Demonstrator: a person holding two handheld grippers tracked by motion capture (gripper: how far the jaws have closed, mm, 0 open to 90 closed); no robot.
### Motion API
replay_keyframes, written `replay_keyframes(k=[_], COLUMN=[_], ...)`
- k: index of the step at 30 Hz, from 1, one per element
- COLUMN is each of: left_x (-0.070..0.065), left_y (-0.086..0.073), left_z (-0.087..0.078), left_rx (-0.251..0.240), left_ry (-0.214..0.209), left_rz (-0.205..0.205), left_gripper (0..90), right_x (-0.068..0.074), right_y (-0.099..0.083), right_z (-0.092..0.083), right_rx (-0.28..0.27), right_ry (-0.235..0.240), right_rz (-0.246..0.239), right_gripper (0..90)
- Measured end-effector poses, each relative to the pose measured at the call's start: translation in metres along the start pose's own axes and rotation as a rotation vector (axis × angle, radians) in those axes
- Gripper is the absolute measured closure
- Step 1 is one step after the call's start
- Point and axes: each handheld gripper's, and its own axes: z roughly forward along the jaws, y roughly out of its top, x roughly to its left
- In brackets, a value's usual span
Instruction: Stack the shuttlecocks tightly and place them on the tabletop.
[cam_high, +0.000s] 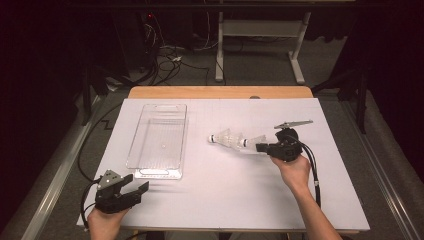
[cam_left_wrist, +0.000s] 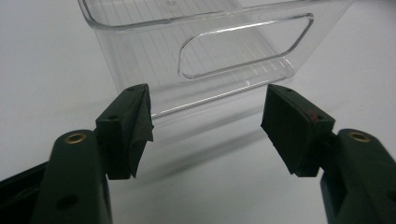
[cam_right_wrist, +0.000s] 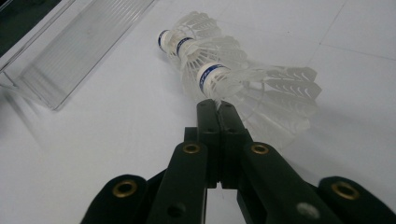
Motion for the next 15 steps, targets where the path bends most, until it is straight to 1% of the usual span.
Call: replay_keyframes(k=[6, 7, 15], left_x=[0.0, -0.001, -0.001], left_y=[0.0, 0.0, 0.001], left_z=[0.0, 0.0, 0.001], left_rx=[0.001, -0.003, -0.002], left_ry=[-0.002, -0.001, 0.0], left_rz=[0.002, 0.001, 0.001], left_gripper=[33.9, 33.9, 33.9], right_x=[0.0, 0.001, -0.002], right_y=[0.003, 0.004, 0.005], right_z=[0.007, 0.009, 0.013], right_rx=[0.0, 0.006, 0.009], right_ry=[0.002, -0.008, -0.009], right_rz=[0.007, 0.0, 0.008], right_gripper=[90.0, 90.0, 90.0])
